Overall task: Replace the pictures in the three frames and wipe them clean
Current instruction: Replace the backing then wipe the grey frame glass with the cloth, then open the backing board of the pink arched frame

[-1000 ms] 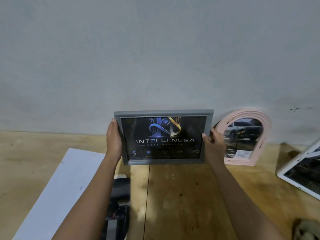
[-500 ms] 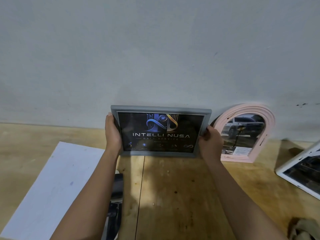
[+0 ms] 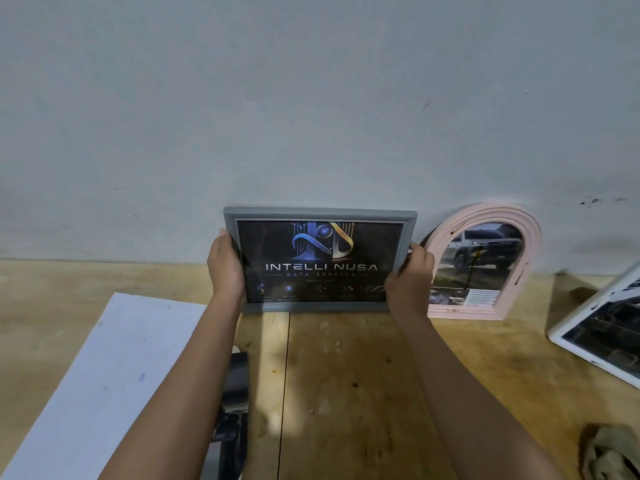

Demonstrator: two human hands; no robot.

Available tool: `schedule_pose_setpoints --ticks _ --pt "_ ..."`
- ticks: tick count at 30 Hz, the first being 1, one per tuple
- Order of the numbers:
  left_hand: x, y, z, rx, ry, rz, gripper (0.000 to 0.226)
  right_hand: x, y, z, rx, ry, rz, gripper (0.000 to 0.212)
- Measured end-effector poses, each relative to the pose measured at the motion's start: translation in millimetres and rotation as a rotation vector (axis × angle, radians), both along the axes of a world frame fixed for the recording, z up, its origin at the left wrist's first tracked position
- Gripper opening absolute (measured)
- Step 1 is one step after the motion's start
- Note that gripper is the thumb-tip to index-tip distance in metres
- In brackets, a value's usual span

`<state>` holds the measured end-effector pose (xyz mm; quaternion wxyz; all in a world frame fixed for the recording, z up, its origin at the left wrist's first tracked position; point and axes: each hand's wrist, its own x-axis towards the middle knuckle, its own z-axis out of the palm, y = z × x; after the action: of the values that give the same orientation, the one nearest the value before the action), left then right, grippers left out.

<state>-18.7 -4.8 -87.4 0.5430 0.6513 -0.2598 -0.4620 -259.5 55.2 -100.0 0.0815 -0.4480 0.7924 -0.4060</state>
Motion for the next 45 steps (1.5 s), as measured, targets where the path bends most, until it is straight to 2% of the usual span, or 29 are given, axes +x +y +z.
schedule_pose_setpoints --ticks 3,6,8,10,11,13,16,19,21,25,30,34,42,45 --pt "0.3 3.9 0.5 -0.048 -0.038 0.035 0.029 4.0 2.8 -1.1 -0.08 -0.007 0.025 0.055" --pt "1.5 12.9 1.2 -0.093 -0.052 0.155 0.031 6.8 12.0 2.1 -0.127 -0.031 0.057 0.057" --pt "-4.4 19.7 8.4 -0.183 -0.049 0.29 0.028 0.4 23.5 7.3 -0.147 -0.064 0.028 0.051" --pt "-18.8 27.8 23.6 -0.325 -0.071 0.369 0.015 -14.8 36.1 12.7 -0.183 -0.11 -0.025 0.04" --pt "-33.2 31.9 31.8 -0.408 -0.058 0.35 0.01 -28.6 42.0 15.9 -0.21 -0.122 -0.048 0.035" --pt "-66.6 41.1 45.1 -0.523 -0.025 0.208 0.012 -58.1 51.5 18.5 -0.238 -0.134 -0.087 0.029" --pt "-136.1 49.7 51.1 -0.549 -0.093 -0.113 0.013 -116.2 61.6 22.2 -0.23 -0.2 -0.174 0.029" --pt "-200.4 49.4 44.3 -0.544 -0.291 -0.405 0.017 -167.9 70.1 18.6 -0.174 -0.282 -0.233 0.03" --pt "-224.1 47.3 41.4 -0.563 -0.438 -0.501 0.026 -186.9 71.3 9.2 -0.063 -0.304 -0.202 0.034" --pt "-258.7 35.9 40.9 -0.517 -0.565 -0.506 0.033 -215.4 69.2 -14.1 0.14 -0.341 -0.01 0.04" --pt "-279.5 30.3 40.3 -0.46 -0.62 -0.544 0.031 -226.6 67.1 -23.0 0.169 -0.529 0.176 0.029" --pt "-288.2 28.6 37.4 -0.416 -0.642 -0.529 0.026 -238.0 65.8 -28.7 0.172 -0.576 0.162 0.024" --pt "-286.6 49.3 48.2 -0.409 -0.501 -0.594 0.015 -246.6 114.3 -7.3 0.115 -0.525 0.147 0.017" --pt "-279.1 67.0 52.8 -0.434 -0.508 -0.549 0.017 -241.7 144.0 5.3 0.045 -0.411 0.202 0.015"
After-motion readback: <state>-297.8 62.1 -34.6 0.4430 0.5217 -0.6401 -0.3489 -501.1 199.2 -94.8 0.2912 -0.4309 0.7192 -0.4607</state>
